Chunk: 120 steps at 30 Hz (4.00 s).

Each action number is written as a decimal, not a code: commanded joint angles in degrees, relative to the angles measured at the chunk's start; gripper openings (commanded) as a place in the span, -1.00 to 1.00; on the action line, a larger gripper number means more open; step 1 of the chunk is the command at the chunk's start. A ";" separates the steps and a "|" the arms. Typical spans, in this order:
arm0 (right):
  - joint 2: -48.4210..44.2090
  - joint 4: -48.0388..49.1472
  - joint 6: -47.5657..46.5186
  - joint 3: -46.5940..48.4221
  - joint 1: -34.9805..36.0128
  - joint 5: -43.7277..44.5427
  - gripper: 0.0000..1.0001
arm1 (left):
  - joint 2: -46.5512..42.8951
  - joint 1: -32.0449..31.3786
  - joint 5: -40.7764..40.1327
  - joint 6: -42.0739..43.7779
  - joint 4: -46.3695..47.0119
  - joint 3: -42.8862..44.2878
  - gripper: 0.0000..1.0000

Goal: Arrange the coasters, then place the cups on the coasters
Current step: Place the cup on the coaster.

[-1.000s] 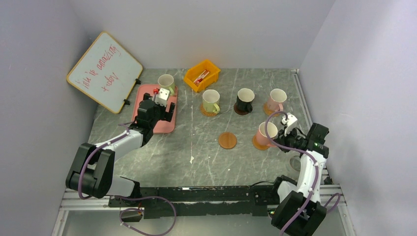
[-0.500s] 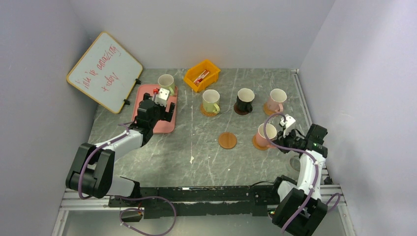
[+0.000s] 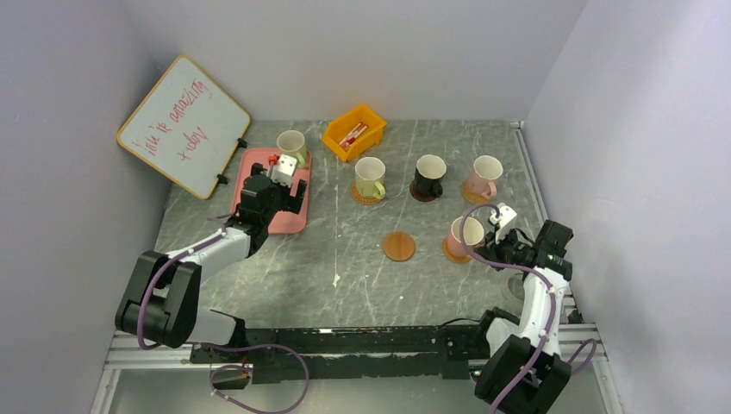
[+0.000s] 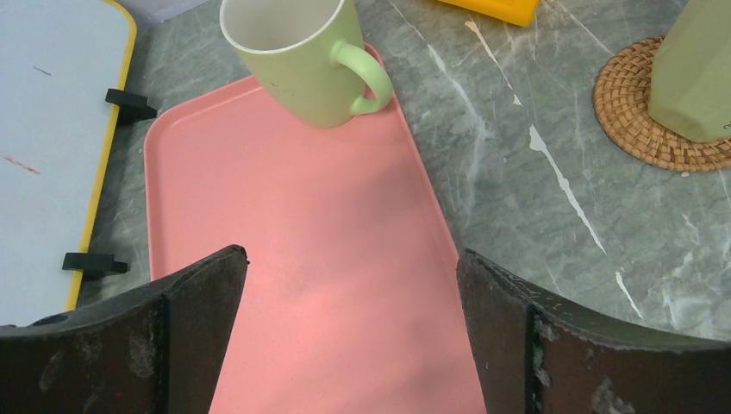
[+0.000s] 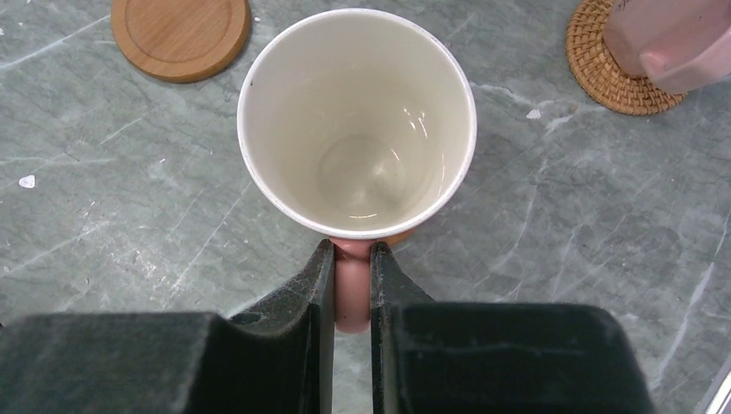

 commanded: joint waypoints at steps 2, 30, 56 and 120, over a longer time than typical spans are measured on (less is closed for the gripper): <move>0.34 3.18 -0.68 1.64 -0.26 -4.97 -1.00 | -0.27 0.31 0.50 -0.16 2.06 1.83 0.93; 2.11 5.81 3.58 1.97 -0.59 -3.15 -1.00 | 0.05 0.40 0.57 -0.19 2.02 1.96 0.93; 2.33 5.14 3.44 2.15 -0.64 -2.70 -1.00 | 0.03 0.49 0.79 -0.18 2.05 1.92 0.93; 0.18 -0.27 -1.35 2.19 -0.64 -2.11 -0.31 | -0.03 0.67 1.38 -0.27 1.89 1.91 0.93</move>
